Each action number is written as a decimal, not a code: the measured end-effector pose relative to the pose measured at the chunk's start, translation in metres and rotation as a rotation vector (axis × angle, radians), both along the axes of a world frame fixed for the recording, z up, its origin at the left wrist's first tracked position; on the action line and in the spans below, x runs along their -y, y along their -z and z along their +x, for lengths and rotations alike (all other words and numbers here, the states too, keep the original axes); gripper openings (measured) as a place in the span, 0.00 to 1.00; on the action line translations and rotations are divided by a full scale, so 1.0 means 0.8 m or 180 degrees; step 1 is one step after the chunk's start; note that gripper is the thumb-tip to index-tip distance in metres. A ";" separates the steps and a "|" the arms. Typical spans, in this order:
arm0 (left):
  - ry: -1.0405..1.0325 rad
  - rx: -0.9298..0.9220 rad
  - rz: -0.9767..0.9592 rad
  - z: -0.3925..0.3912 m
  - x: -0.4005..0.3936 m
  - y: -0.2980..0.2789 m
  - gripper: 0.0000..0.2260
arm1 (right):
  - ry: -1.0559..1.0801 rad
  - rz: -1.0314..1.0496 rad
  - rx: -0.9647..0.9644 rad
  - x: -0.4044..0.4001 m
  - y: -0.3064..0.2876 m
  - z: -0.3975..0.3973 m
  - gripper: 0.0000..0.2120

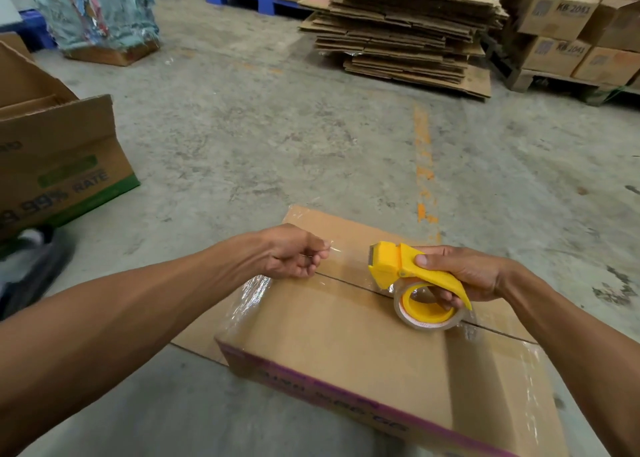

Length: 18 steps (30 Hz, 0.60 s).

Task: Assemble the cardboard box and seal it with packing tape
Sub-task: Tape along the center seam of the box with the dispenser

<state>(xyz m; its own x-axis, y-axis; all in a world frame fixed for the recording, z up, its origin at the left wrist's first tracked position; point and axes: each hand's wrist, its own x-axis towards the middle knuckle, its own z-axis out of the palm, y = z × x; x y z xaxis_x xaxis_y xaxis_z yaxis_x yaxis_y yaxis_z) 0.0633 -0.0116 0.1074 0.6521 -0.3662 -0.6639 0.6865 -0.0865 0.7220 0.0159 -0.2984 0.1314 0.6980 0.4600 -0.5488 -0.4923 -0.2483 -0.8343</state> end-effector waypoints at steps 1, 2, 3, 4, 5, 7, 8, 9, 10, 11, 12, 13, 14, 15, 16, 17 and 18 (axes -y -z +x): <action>0.0001 0.0036 0.0055 0.002 -0.006 0.001 0.08 | -0.0085 -0.0029 0.0031 -0.003 -0.003 0.001 0.37; -0.0002 0.0077 0.0106 0.004 -0.012 0.001 0.08 | -0.0148 -0.0055 0.0055 -0.007 -0.005 0.001 0.37; -0.0005 0.0125 0.0148 0.006 -0.018 0.001 0.09 | -0.0187 -0.0075 0.0075 -0.012 -0.008 0.002 0.36; -0.0009 0.0177 0.0181 0.008 -0.024 0.002 0.09 | -0.0210 -0.0098 0.0090 -0.017 -0.011 0.003 0.35; -0.0010 0.0221 0.0223 0.010 -0.030 0.002 0.09 | -0.0216 -0.0134 0.0114 -0.021 -0.013 0.003 0.33; -0.0004 0.0292 0.0332 0.010 -0.041 0.002 0.08 | -0.0198 -0.0268 0.0209 -0.031 -0.017 0.004 0.33; -0.0007 0.0327 0.0384 0.009 -0.045 0.003 0.08 | -0.0185 -0.0358 0.0282 -0.037 -0.019 0.004 0.34; -0.0026 0.0358 0.0426 0.008 -0.047 0.002 0.07 | -0.0185 -0.0451 0.0350 -0.043 -0.020 0.005 0.34; -0.0071 0.0375 0.0457 0.007 -0.049 0.003 0.07 | -0.0201 -0.0542 0.0403 -0.049 -0.021 0.005 0.33; -0.0126 0.0392 0.0479 0.005 -0.050 0.004 0.06 | -0.0225 -0.0634 0.0439 -0.056 -0.023 0.006 0.30; -0.0174 0.0429 0.0497 0.004 -0.051 0.005 0.06 | -0.0252 -0.0721 0.0471 -0.062 -0.024 0.005 0.26; -0.0207 0.0493 0.0513 0.002 -0.052 0.007 0.06 | -0.0290 -0.0787 0.0507 -0.067 -0.026 0.005 0.24; -0.0225 0.0588 0.0528 0.001 -0.052 0.008 0.07 | -0.0327 -0.0834 0.0541 -0.071 -0.027 0.004 0.22; -0.0247 0.0702 0.0539 -0.001 -0.051 0.010 0.09 | -0.0356 -0.0868 0.0567 -0.074 -0.029 0.003 0.21; -0.0290 0.0826 0.0553 -0.003 -0.050 0.010 0.10 | -0.0379 -0.0891 0.0591 -0.076 -0.031 0.002 0.21; -0.0346 0.0947 0.0575 -0.004 -0.049 0.010 0.11 | -0.0393 -0.0910 0.0612 -0.079 -0.032 0.001 0.22; -0.0406 0.1071 0.0614 -0.005 -0.048 0.011 0.11 | -0.0395 -0.0926 0.0626 -0.081 -0.035 0.001 0.22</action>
